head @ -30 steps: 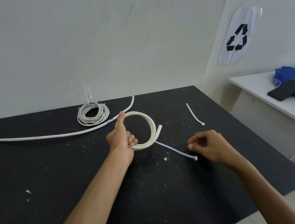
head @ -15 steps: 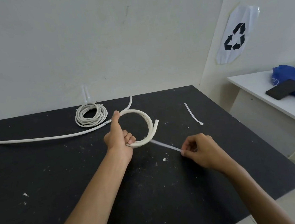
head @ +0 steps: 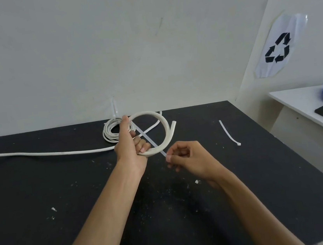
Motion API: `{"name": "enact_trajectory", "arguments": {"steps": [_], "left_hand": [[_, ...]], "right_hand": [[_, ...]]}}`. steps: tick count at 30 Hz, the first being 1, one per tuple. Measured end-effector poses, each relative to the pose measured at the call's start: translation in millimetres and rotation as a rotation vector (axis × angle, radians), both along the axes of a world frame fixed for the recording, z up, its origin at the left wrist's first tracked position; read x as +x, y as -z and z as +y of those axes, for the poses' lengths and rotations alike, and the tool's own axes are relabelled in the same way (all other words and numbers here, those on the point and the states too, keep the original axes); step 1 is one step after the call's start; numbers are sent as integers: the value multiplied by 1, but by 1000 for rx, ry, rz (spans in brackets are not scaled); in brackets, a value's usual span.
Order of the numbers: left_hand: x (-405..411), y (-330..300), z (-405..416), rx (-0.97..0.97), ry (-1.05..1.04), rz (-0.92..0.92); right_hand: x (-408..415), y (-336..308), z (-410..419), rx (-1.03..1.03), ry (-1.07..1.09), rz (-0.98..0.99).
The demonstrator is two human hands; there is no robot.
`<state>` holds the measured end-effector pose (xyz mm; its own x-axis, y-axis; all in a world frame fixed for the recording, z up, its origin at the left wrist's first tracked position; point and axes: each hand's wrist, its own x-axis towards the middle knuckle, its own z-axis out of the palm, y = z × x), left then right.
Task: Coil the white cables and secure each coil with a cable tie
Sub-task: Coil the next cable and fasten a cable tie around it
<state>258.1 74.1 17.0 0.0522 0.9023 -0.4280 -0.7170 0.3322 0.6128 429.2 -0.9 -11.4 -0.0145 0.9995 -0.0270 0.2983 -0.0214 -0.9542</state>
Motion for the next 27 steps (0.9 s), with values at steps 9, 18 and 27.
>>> {"name": "enact_trajectory", "arguments": {"steps": [9, 18, 27], "left_hand": [[-16, -6, -3, 6, -8, 23], [-18, -10, -2, 5, 0, 49], [-15, -4, 2, -34, -81, -23]], "right_hand": [[-17, 1, 9, -27, -1, 234], [-24, 0, 8, -50, 140, 308], [-31, 6, 5, -59, 115, 370]]}}
